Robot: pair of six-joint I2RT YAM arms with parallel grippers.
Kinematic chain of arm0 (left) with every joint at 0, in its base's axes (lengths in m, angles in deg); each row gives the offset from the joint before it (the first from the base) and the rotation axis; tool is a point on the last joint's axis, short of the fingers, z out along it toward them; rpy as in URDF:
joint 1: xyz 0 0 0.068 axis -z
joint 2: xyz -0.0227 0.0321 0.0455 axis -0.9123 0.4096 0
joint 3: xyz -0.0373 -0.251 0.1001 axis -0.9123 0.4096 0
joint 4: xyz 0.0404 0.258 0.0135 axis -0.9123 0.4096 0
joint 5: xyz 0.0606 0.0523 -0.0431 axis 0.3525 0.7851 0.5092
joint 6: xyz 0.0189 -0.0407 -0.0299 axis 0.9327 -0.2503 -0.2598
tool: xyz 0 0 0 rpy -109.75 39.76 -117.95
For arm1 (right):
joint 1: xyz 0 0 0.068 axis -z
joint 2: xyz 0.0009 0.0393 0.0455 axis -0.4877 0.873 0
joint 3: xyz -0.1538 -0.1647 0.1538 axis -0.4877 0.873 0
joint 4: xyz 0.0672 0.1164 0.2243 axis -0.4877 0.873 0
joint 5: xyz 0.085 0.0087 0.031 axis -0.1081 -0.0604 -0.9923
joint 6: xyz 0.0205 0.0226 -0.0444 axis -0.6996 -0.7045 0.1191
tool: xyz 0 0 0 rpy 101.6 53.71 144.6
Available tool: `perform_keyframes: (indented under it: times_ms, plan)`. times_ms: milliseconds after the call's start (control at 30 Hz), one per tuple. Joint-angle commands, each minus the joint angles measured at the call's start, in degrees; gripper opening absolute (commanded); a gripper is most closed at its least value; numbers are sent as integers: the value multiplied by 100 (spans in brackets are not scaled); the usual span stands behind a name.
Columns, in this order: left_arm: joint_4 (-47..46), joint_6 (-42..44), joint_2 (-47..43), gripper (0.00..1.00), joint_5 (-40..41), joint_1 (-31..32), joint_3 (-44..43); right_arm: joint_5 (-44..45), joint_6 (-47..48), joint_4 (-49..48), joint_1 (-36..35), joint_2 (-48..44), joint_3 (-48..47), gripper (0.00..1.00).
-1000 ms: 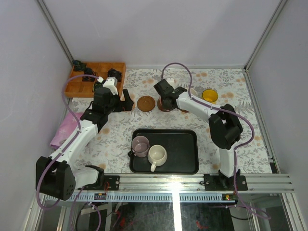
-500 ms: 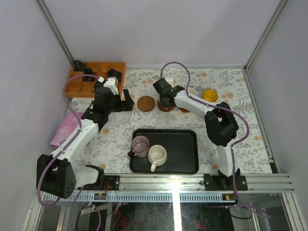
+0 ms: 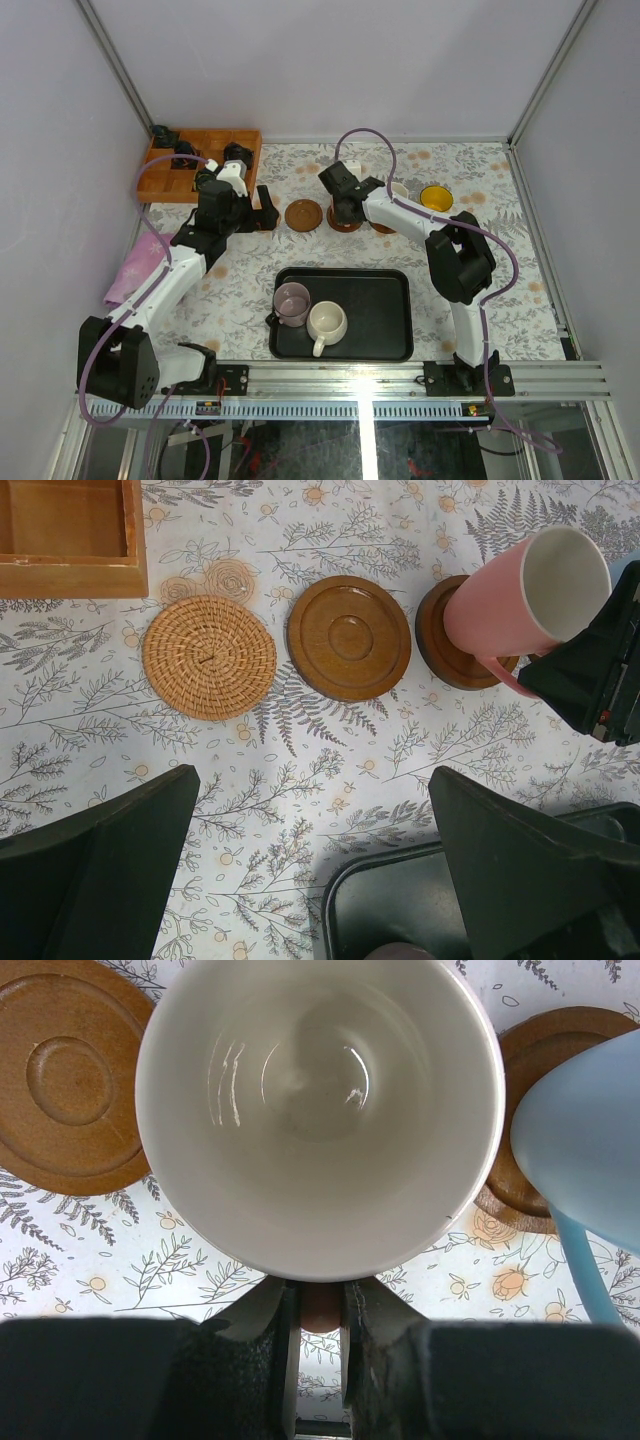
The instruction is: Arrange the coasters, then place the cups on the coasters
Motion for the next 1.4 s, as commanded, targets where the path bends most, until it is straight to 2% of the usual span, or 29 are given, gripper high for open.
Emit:
perform_keyframes:
  times_ms: [0, 800, 1367]
  plan:
    - [-293, 51, 15, 100, 28, -46, -182, 178, -99, -216, 33, -394, -79, 0]
    - [-354, -6, -13, 100, 14, -44, -102, 8, -164, -152, 33, -468, 32, 0]
    - [-394, -11, -55, 100, -16, -43, -109, 456, 447, -184, 34, -251, -1243, 0]
